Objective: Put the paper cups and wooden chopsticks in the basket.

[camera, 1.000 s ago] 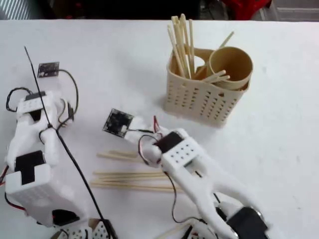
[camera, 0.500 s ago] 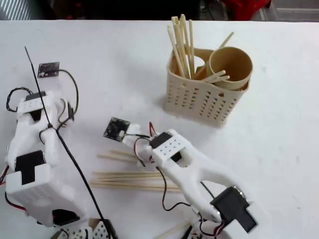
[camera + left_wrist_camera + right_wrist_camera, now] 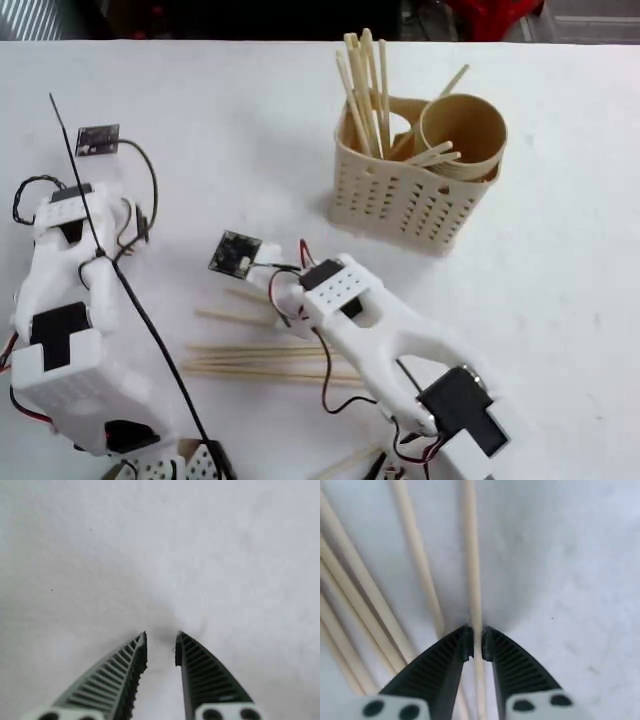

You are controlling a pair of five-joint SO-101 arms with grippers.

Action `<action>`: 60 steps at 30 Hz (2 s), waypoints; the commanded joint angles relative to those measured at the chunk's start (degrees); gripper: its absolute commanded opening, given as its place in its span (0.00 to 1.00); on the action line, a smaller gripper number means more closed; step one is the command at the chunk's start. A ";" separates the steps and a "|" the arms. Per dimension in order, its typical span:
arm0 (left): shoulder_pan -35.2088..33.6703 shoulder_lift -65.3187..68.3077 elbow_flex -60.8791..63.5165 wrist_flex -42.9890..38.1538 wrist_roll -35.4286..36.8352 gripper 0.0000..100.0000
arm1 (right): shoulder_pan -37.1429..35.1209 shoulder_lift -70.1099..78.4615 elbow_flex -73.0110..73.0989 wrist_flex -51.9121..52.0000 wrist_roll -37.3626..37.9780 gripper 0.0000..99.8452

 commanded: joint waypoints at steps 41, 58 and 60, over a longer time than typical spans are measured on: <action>0.48 -1.01 -0.70 -0.79 0.35 0.11 | 21.41 -18.86 -34.29 -30.73 -14.24 0.02; 0.84 -1.01 -0.70 -0.88 0.35 0.11 | 25.71 -16.66 -31.21 -30.11 -23.74 0.02; 0.84 -1.01 -0.70 -0.88 0.35 0.11 | 25.71 -16.75 -31.21 -29.85 -23.74 0.05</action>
